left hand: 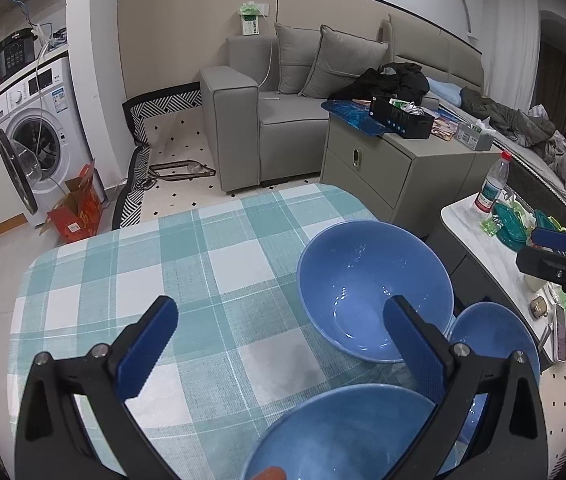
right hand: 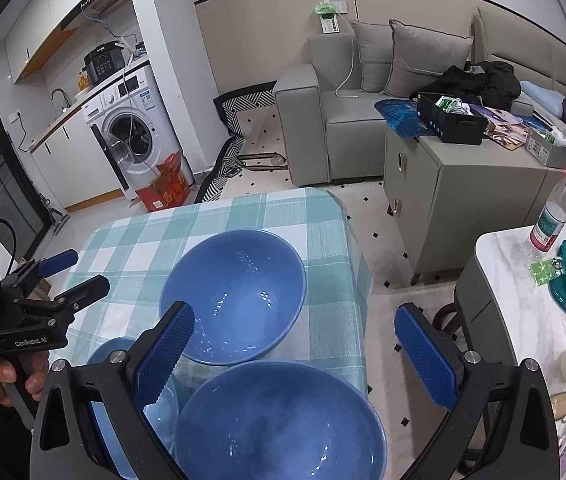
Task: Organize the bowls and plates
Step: 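Bring both open grippers to the rim of the nearest blue bowl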
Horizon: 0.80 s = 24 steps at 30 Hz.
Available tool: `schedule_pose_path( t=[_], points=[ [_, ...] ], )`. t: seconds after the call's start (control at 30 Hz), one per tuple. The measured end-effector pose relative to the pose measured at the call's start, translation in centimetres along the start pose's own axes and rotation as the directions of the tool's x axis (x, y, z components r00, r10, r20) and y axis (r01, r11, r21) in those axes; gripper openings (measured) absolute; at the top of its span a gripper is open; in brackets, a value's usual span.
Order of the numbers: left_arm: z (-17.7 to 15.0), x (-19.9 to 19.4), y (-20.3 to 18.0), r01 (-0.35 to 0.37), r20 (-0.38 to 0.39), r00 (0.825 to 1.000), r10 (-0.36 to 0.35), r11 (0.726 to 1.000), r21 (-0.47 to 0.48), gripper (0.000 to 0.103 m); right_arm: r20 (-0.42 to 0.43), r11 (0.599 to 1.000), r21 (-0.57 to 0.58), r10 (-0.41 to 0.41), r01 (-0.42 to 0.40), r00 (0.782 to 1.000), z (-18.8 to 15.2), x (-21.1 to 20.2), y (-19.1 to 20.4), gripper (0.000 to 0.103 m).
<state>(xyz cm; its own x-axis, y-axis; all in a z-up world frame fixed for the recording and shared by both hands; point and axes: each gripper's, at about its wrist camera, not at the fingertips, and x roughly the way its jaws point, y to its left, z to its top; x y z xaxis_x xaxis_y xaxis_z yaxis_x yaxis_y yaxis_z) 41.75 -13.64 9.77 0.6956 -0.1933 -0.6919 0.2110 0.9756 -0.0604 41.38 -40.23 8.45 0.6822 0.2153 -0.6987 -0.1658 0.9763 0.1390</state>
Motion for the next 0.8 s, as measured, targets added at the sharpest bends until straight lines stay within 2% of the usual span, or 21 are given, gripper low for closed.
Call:
schedule_pose_path(
  t=[0.37,0.8],
  points=[
    [0.1,2.9,-0.1,-0.022,-0.055,0.998,0.022,1.0,0.005,0.103,-0.083,1.0,0.025,-0.007,0.009,0.997,-0.1,4.7,-0.7,0.102],
    [0.5,5.3,-0.5,-0.028,-0.104,0.994,0.031,0.999,0.031,0.102,-0.133,1.0,0.012,-0.02,0.022,0.991,0.2,8.1,-0.4,0.102]
  ],
)
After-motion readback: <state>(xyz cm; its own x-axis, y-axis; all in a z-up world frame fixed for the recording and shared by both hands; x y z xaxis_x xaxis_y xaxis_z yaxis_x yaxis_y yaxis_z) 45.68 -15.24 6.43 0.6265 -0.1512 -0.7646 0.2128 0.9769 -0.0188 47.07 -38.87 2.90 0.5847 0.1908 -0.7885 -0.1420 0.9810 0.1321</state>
